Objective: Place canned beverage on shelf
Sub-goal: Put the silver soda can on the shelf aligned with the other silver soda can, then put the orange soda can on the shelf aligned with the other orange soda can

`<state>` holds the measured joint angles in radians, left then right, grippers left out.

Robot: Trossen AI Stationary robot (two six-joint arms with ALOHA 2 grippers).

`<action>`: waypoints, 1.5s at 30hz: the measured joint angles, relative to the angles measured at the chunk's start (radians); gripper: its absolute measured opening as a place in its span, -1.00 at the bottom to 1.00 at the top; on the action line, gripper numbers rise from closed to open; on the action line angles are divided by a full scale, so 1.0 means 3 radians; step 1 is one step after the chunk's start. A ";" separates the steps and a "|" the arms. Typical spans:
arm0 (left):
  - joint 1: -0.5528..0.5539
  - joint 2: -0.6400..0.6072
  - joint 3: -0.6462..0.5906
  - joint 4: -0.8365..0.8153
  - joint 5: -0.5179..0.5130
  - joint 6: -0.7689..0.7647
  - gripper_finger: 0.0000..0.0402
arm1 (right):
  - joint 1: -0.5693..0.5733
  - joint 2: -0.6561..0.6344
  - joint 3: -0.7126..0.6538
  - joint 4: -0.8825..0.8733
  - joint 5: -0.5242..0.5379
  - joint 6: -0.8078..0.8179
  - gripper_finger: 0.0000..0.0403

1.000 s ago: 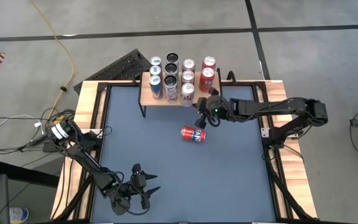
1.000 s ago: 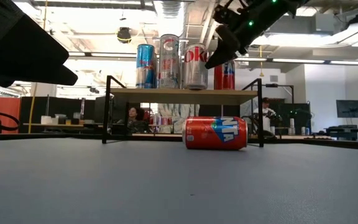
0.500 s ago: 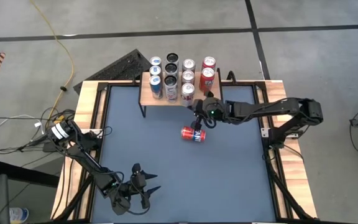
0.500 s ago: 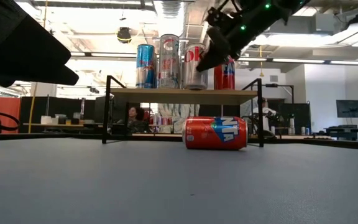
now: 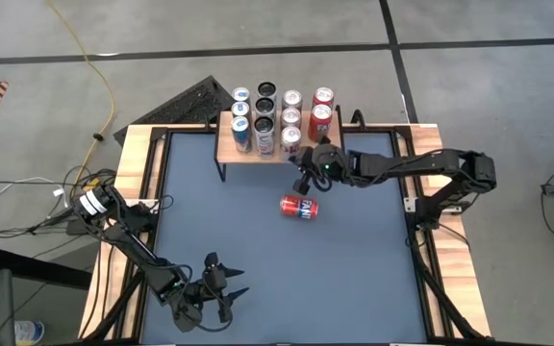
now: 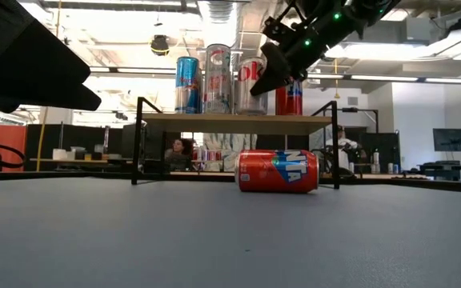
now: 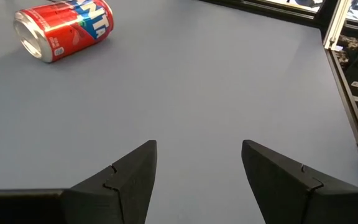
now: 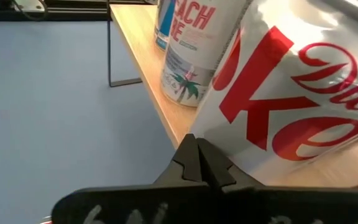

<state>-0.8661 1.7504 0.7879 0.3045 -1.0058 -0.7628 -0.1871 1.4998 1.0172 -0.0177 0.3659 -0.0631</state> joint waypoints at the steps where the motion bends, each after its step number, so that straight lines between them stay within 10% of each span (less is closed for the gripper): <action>1: 0.0001 0.0000 0.0000 0.0000 0.0001 0.0000 0.12 | -0.0012 0.0000 0.0000 -0.0005 0.0000 0.0000 -1.00; 31: 0.0001 0.0000 0.0000 0.0000 0.0009 -0.0019 0.12 | 0.0067 -0.0023 0.0001 -0.0026 -0.0064 -0.0055 -1.00; 39: 0.0013 0.0000 0.0000 0.0002 0.0256 -0.0019 0.12 | 0.0617 -0.0606 0.0277 -0.1491 -0.0120 0.0318 -0.94; 45: 0.0087 0.0000 0.0000 0.0016 0.0432 0.0124 0.12 | 0.1115 -0.0789 0.0334 -0.2804 -0.0174 0.0941 -0.46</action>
<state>-0.8401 1.7504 0.7879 0.3094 -0.8761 -0.7255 0.1473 1.2631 1.1175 -0.8589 0.3136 0.2191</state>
